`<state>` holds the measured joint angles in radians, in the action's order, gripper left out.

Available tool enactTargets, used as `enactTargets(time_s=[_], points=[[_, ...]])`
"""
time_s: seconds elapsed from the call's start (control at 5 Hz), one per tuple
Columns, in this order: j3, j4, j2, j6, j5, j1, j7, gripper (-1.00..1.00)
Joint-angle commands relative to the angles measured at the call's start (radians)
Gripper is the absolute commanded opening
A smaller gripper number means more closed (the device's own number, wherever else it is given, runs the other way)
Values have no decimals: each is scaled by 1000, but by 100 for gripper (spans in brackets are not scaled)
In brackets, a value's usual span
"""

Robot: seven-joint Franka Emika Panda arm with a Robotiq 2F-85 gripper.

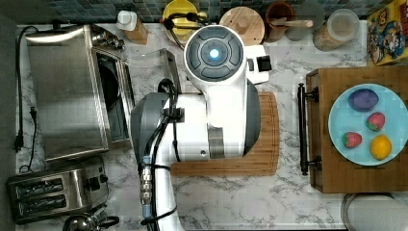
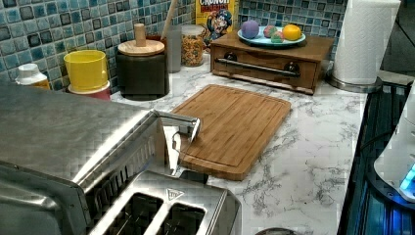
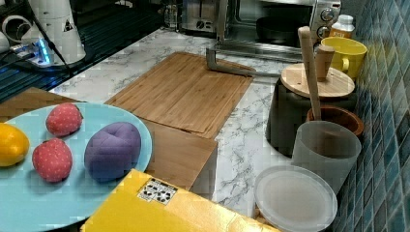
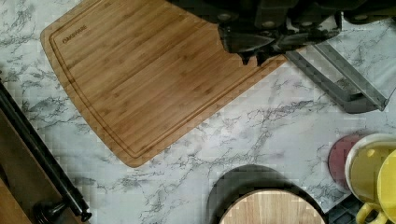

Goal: Close the oven.

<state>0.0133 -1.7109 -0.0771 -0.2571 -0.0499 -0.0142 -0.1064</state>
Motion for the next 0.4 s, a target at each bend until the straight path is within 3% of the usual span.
enactTargets(time_s=[0.2,0.4], points=[[42,66,-87,53,61,57,-154,-100],[16,84,-146,34,170,84,-389,-100]])
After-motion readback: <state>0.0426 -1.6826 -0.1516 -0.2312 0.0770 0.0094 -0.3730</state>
